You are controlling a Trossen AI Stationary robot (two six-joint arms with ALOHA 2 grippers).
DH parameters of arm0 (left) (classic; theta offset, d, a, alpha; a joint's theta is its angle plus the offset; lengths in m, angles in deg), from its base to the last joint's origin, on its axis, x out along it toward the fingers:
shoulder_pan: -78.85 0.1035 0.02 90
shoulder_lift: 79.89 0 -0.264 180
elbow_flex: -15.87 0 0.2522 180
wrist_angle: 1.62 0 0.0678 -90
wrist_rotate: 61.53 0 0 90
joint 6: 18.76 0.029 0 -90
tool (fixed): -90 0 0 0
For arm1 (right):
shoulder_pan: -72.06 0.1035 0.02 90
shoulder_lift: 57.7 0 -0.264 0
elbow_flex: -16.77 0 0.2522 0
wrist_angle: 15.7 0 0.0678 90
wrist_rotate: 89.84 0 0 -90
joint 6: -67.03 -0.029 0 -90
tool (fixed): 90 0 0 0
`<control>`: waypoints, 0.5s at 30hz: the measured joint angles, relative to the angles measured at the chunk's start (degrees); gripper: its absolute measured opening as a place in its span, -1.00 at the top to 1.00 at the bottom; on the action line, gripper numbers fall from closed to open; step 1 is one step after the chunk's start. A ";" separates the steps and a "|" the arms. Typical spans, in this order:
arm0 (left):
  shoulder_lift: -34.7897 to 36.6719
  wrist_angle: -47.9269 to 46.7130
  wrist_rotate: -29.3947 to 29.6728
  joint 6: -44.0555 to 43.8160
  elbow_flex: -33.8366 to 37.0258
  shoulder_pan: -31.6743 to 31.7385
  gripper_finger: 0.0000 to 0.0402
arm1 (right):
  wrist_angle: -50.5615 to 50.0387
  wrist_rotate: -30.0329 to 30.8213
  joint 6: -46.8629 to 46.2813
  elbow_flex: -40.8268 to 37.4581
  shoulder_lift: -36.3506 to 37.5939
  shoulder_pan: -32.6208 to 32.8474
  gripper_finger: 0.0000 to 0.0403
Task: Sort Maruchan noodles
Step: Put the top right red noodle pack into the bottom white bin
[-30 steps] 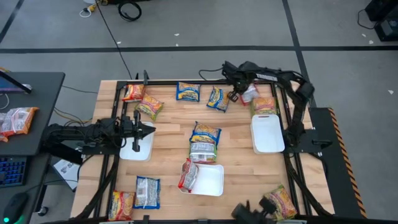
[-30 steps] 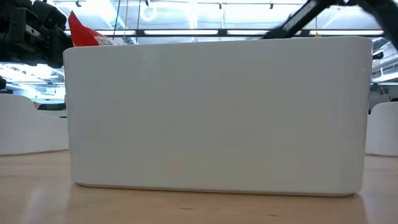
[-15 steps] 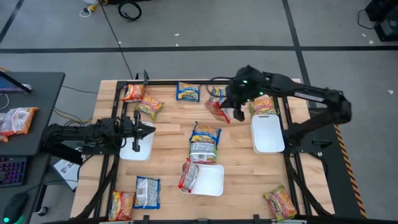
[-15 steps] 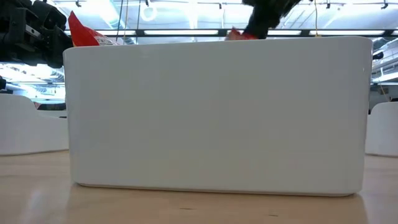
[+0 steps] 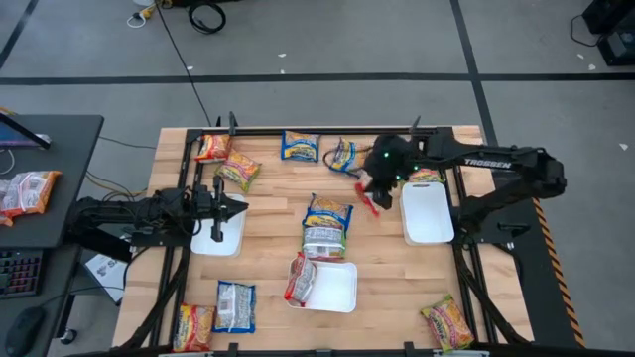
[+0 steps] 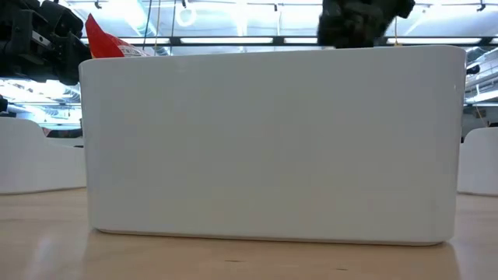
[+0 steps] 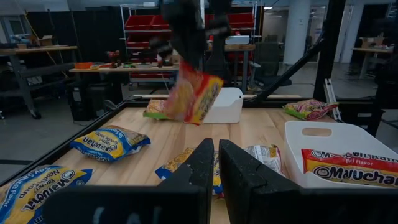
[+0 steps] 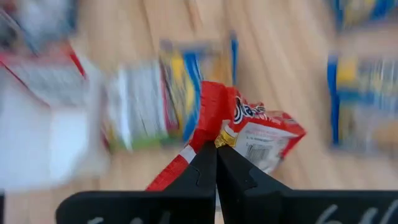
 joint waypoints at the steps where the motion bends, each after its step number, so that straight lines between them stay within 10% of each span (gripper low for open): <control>1: -0.01 0.00 -0.01 0.00 -0.01 -0.01 0.84 | -2.49 -0.10 -0.34 0.00 -0.44 0.22 0.98; 15: -0.02 0.00 -0.01 0.00 -0.01 -0.01 0.84 | -12.76 -19.32 -1.99 0.00 -10.28 0.13 0.98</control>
